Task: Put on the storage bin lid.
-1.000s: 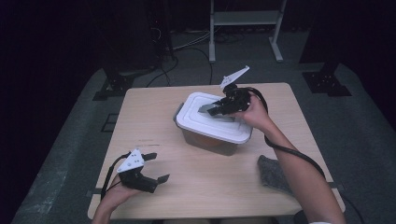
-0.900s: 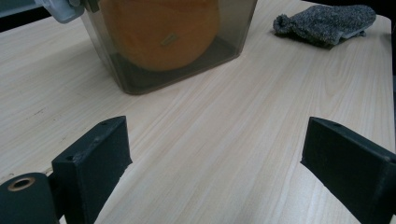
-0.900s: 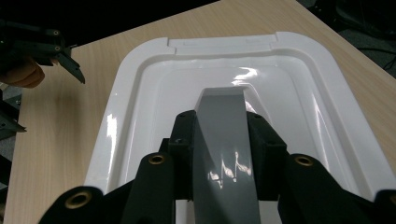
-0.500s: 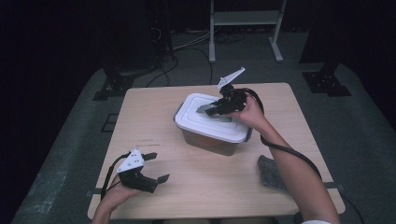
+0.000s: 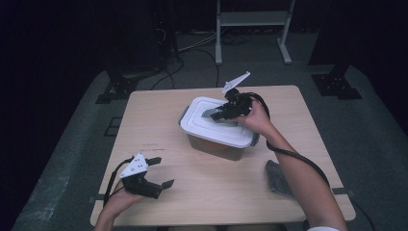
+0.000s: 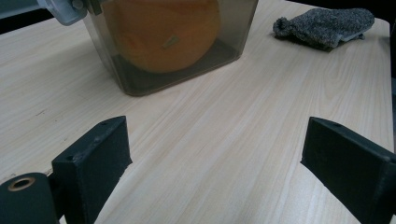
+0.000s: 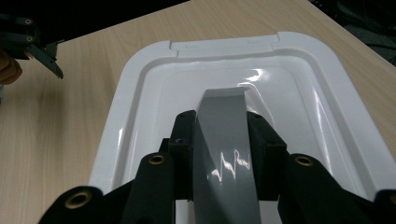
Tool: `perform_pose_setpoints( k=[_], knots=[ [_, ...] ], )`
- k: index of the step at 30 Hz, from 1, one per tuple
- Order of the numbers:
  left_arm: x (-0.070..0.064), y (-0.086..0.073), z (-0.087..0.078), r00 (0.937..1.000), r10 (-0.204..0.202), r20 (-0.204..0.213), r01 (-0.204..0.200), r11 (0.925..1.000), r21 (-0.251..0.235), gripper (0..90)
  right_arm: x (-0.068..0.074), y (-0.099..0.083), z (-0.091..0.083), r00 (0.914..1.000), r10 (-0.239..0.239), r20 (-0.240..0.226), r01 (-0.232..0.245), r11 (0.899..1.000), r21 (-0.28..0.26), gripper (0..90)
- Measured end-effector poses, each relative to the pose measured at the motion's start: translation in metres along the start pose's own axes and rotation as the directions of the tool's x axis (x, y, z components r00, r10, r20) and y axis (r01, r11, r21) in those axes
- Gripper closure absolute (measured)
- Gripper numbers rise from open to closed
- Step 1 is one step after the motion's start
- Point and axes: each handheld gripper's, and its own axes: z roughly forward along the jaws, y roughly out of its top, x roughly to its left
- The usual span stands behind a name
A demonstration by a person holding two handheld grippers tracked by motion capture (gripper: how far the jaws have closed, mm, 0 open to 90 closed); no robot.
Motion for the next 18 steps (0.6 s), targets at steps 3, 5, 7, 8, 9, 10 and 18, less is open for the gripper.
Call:
perform_pose_setpoints(
  k=[3,5,7,8,9,10,18],
  knots=[
    [-0.0001,0.0001,0.0003,1.0000,0.003,-0.001,-0.003,1.0000,0.000,7.1,0.0005,-0.0016,0.0011,1.0000,0.000,-0.004,0.000,1.000,-0.001,65.8],
    [-0.0003,0.0002,0.0002,1.0000,0.002,0.000,-0.002,1.0000,-0.003,7.1,0.0009,-0.0023,0.0012,1.0000,0.006,-0.007,-0.006,1.000,-0.007,65.8],
    [-0.0002,0.0001,-0.0001,1.0000,0.002,0.000,-0.002,1.0000,-0.002,7.1,0.0011,-0.0027,0.0013,1.0000,0.006,-0.006,-0.006,1.000,-0.009,65.7],
    [0.0000,0.0001,-0.0002,1.0000,0.002,0.000,-0.002,1.0000,-0.001,7.1,0.0012,-0.0027,0.0012,1.0000,0.006,-0.006,-0.006,1.000,-0.009,65.6],
    [0.0000,0.0001,-0.0003,1.0000,0.001,0.000,-0.001,1.0000,-0.002,7.1,0.0012,-0.0028,0.0011,1.0000,0.007,-0.006,-0.007,1.000,-0.009,65.3],
    [0.0001,0.0001,-0.0003,1.0000,0.001,0.000,-0.001,1.0000,-0.002,7.1,0.0012,-0.0028,0.0010,0.9999,0.010,-0.007,-0.010,1.000,-0.009,63.9],
    [-0.0002,0.0002,0.0000,1.0000,-0.003,0.003,0.003,1.0000,-0.004,7.1,0.0028,-0.0034,-0.0070,0.9996,0.024,-0.015,-0.025,0.999,-0.039,50.2]
  ],
)
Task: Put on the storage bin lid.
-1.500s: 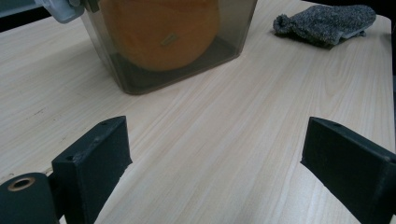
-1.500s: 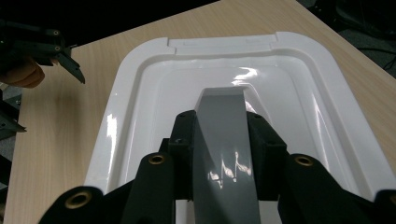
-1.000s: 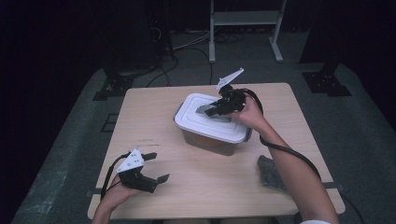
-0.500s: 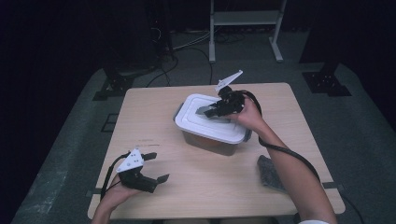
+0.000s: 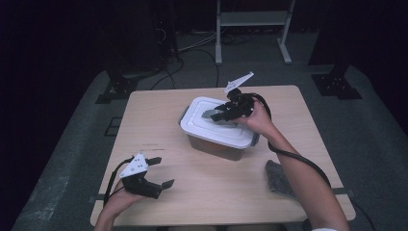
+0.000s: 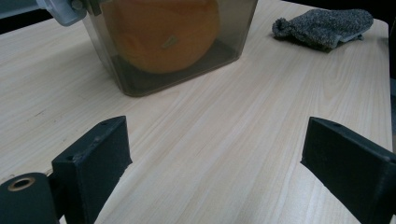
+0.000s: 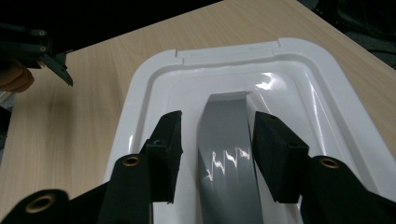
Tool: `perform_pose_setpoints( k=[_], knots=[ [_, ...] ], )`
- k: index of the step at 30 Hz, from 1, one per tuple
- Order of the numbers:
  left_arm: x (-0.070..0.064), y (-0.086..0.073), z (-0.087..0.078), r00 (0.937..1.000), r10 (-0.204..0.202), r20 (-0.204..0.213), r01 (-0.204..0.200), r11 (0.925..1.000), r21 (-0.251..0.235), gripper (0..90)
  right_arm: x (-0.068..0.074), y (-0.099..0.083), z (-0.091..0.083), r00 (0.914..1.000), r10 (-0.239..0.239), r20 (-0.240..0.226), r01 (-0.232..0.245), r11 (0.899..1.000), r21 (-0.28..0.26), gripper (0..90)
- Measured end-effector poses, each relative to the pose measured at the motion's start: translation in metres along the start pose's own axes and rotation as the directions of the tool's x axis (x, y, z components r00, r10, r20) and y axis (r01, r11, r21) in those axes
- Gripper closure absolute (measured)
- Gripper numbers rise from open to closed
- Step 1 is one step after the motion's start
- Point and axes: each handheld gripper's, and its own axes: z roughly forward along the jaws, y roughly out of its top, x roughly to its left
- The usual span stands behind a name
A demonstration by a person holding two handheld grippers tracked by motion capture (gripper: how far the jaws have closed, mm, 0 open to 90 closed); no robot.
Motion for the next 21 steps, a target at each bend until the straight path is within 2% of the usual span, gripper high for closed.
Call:
perform_pose_setpoints(
  k=[7,21],
  knots=[
    [0.000,0.000,0.001,1.0000,0.000,-0.001,0.000,1.0000,0.003,7.1,0.003,-0.002,-0.011,1.0000,0.000,0.000,0.000,1.000,-0.025,44.5],
    [0.000,-0.001,0.000,1.0000,0.004,-0.002,-0.004,1.0000,0.005,7.1,0.012,-0.011,-0.041,1.0000,-0.003,0.008,0.003,0.998,-0.065,42.6]
  ],
)
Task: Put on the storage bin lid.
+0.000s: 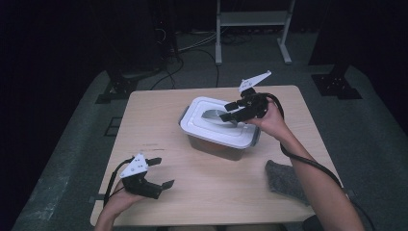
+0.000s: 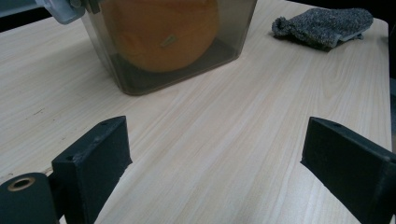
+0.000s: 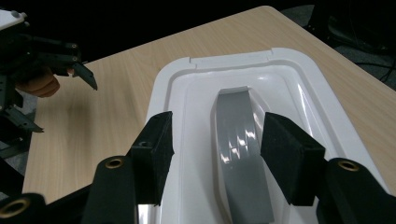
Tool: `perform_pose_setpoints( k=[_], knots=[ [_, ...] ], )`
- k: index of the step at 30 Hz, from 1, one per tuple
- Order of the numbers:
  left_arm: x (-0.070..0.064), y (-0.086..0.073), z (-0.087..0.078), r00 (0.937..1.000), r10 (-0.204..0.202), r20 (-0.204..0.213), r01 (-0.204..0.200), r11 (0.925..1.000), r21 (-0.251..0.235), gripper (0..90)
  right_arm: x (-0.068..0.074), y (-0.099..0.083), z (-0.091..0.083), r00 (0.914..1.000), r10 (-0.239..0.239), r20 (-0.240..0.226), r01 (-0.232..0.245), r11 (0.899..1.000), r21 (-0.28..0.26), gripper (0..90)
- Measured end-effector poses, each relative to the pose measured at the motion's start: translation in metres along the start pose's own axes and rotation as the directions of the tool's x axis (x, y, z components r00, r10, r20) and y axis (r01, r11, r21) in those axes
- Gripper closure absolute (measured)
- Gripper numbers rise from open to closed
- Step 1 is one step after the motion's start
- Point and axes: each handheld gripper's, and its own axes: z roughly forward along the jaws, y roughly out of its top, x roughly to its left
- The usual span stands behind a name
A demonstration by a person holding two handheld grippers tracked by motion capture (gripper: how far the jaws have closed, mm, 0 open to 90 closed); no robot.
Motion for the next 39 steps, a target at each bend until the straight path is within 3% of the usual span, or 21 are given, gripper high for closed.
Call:
perform_pose_setpoints(
  k=[23,39],
  knots=[
    [0.000,-0.001,0.001,1.0000,-0.004,-0.001,0.004,1.0000,0.004,7.1,0.010,-0.033,-0.044,0.9993,0.013,0.034,-0.013,1.000,-0.007,41.2],
    [0.000,-0.001,0.001,0.9999,-0.008,-0.006,0.008,1.0000,0.001,7.1,0.009,-0.070,-0.077,0.9951,0.073,0.066,-0.071,0.997,-0.034,40.7]
  ],
)
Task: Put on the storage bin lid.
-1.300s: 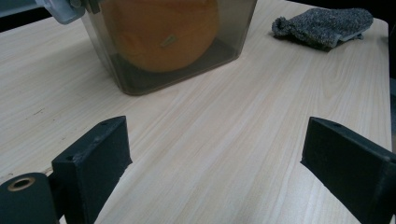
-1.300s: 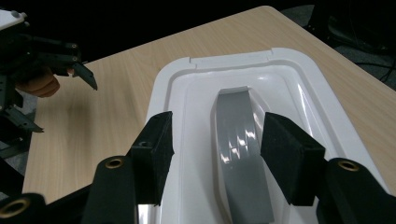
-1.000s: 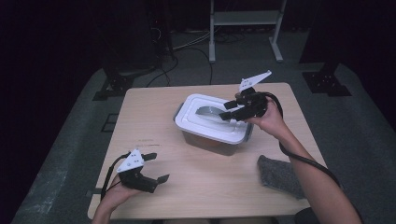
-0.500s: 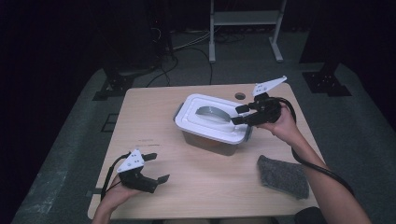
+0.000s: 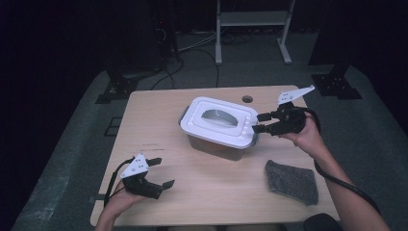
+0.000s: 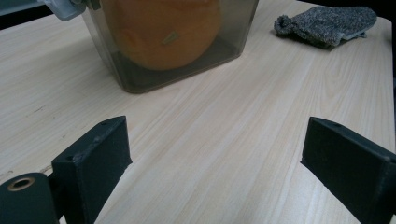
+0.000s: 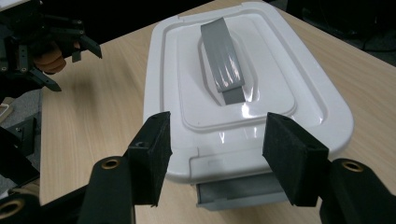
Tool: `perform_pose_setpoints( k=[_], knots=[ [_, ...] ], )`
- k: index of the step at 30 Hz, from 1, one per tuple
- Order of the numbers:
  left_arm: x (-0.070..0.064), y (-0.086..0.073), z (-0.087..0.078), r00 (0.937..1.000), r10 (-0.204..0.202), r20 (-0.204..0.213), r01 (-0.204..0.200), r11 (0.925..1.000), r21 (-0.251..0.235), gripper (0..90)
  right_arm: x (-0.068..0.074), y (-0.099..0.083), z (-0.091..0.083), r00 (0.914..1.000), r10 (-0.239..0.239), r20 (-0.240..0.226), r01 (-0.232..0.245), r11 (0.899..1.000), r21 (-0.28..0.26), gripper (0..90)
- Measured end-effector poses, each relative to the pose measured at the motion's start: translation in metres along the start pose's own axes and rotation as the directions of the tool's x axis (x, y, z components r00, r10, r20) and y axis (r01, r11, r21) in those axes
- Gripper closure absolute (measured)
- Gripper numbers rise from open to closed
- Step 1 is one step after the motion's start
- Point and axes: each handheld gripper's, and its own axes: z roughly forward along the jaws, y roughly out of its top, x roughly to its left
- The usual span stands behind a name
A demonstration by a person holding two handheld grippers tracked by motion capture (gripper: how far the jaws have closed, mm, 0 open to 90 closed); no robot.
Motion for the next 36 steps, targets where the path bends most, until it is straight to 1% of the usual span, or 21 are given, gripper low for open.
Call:
perform_pose_setpoints(
  k=[4,13,19,21,34,36],
  knots=[
    [0.001,0.000,-0.001,1.0000,0.004,-0.001,-0.004,1.0000,0.001,7.1,0.000,-0.008,-0.006,0.9999,0.011,0.002,-0.011,1.000,-0.003,40.7],
    [0.000,-0.001,0.000,1.0000,-0.002,0.001,0.002,1.0000,0.004,7.1,0.004,-0.028,-0.018,0.9995,0.031,0.002,-0.031,0.999,-0.016,40.5],
    [0.000,-0.001,0.001,1.0000,-0.002,0.002,0.002,1.0000,0.005,7.0,0.006,-0.045,-0.023,0.9986,0.053,-0.010,-0.053,0.998,-0.019,39.5],
    [0.000,-0.001,0.001,1.0000,-0.003,0.000,0.003,1.0000,0.005,6.2,0.007,-0.049,-0.024,0.9979,0.063,-0.012,-0.064,0.998,-0.024,39.5],
    [0.000,-0.002,0.000,1.0000,-0.004,0.001,0.004,0.9999,0.011,5.8,0.007,-0.079,-0.024,0.9943,0.107,-0.004,-0.107,0.994,-0.011,39.1],
    [0.000,-0.002,0.001,1.0000,-0.002,0.003,0.002,0.9999,0.013,5.8,0.008,-0.083,-0.024,0.9942,0.108,-0.003,-0.108,0.994,-0.009,38.9]
  ],
)
